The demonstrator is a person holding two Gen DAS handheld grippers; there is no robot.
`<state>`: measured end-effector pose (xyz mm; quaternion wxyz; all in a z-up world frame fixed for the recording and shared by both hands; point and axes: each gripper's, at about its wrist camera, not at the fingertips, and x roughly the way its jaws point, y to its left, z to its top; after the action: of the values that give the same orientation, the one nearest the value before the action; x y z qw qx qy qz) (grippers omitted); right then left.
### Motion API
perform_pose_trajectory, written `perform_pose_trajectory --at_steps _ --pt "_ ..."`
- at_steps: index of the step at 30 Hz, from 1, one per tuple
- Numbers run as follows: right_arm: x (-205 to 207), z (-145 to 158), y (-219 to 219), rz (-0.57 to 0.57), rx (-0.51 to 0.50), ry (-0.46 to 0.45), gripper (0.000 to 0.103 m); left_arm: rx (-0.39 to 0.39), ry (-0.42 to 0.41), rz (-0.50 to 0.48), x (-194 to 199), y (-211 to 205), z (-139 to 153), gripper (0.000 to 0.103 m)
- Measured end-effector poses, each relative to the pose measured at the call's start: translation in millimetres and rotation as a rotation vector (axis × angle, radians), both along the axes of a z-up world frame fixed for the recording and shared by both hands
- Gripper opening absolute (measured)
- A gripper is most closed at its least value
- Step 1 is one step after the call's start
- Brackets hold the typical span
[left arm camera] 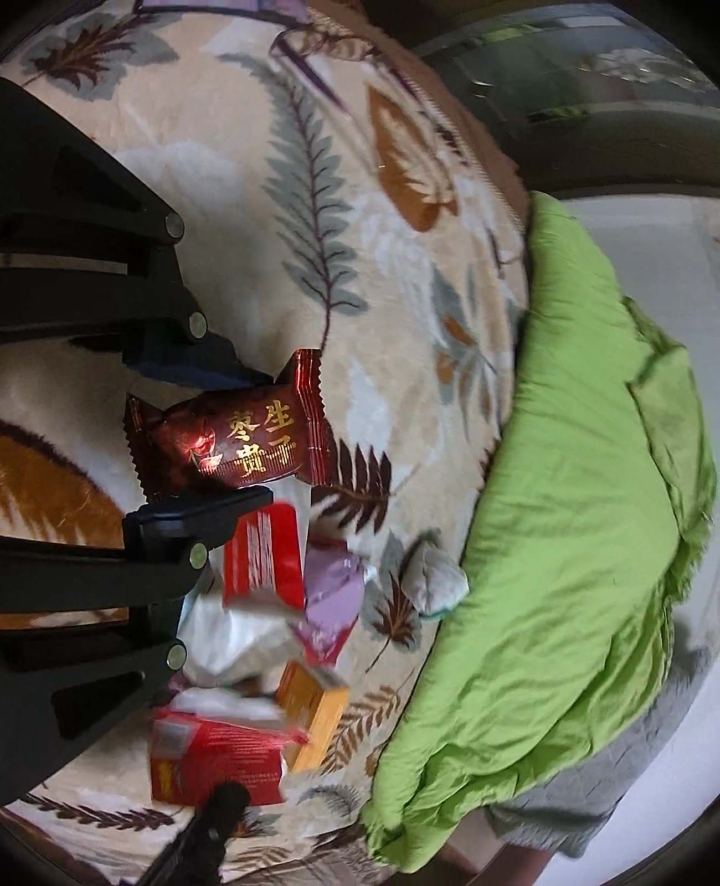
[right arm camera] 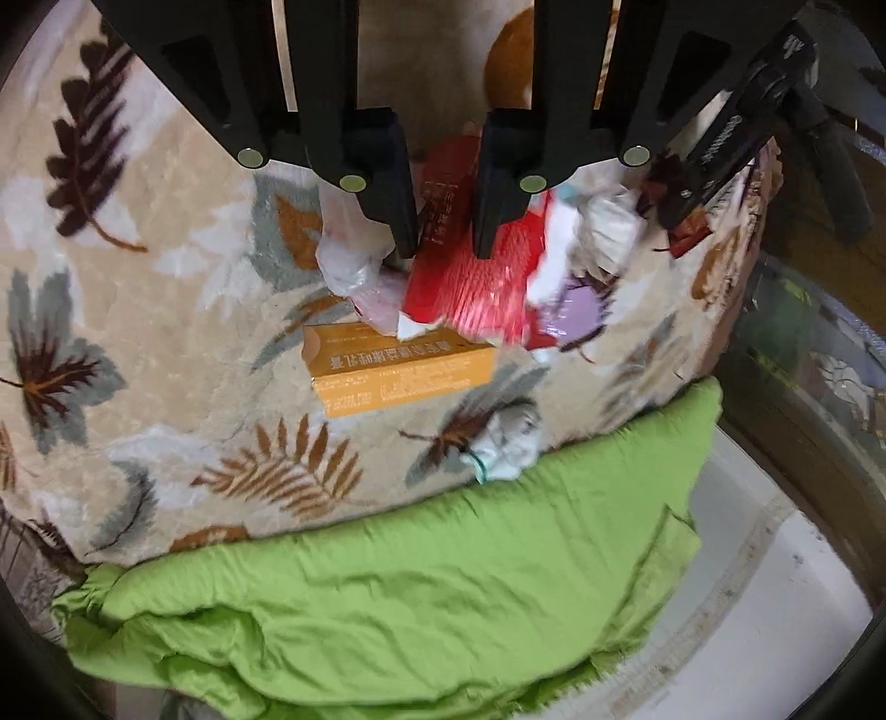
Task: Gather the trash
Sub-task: 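Grasp the brown candy wrapper with the left tool while the right tool grasps the red wrapper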
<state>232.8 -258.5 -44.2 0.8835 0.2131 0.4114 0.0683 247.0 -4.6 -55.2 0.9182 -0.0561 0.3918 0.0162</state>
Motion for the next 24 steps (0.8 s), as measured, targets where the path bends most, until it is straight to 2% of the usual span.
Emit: perform_pose_trajectory --at_steps 6,13,24 --pt "-55.5 26.8 -1.0 -0.008 -0.001 -0.095 0.02 0.053 -0.063 -0.08 -39.5 -19.1 15.9 0.032" --pt "-114.3 26.0 8.0 -0.014 -0.037 -0.159 0.02 0.092 -0.091 -0.17 -98.5 -36.6 21.8 0.032" --pt "-131.5 4.7 -4.4 -0.058 0.023 -0.135 0.02 0.094 -0.091 -0.161 -108.8 -36.0 17.5 0.032"
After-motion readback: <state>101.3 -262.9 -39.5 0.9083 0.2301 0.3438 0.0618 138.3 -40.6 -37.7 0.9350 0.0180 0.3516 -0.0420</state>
